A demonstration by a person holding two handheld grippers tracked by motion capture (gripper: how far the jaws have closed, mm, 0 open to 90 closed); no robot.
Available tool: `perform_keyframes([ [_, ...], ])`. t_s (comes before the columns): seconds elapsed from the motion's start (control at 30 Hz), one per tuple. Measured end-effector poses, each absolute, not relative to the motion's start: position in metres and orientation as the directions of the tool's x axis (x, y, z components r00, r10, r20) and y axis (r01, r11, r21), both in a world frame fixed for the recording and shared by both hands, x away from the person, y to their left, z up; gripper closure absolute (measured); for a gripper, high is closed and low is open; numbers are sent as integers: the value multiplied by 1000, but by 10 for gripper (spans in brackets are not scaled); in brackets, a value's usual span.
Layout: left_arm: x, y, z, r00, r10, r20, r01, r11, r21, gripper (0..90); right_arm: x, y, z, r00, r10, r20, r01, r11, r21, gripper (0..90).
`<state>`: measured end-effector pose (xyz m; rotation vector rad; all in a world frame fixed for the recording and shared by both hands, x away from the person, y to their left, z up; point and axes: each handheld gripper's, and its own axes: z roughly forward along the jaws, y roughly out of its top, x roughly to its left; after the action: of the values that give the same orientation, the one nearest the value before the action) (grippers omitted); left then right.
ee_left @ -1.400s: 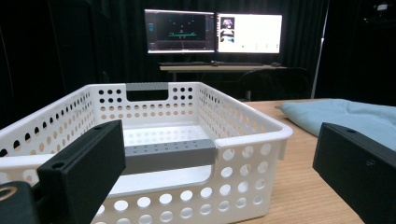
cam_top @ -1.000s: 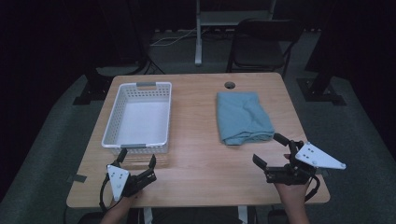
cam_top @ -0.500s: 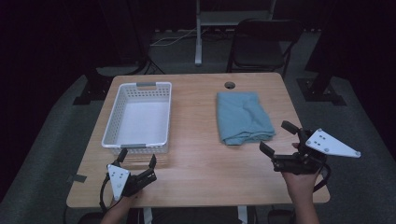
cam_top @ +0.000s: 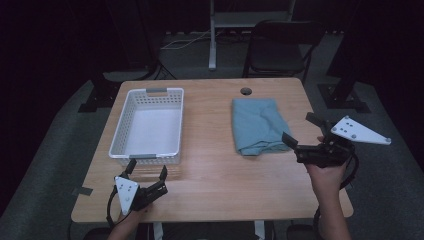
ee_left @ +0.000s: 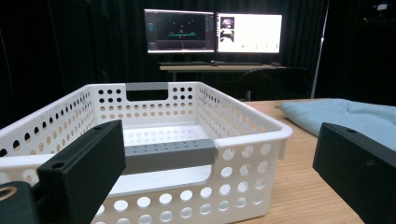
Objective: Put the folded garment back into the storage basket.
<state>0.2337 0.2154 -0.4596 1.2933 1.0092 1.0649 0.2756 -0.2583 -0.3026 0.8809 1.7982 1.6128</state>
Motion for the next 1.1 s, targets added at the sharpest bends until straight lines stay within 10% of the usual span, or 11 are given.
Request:
perform_keyframes([
  [1.1, 233, 216, -460, 237, 971, 15, -39, -6, 999, 38, 403, -266, -338, -519, 844, 137, 427, 117, 897, 23],
])
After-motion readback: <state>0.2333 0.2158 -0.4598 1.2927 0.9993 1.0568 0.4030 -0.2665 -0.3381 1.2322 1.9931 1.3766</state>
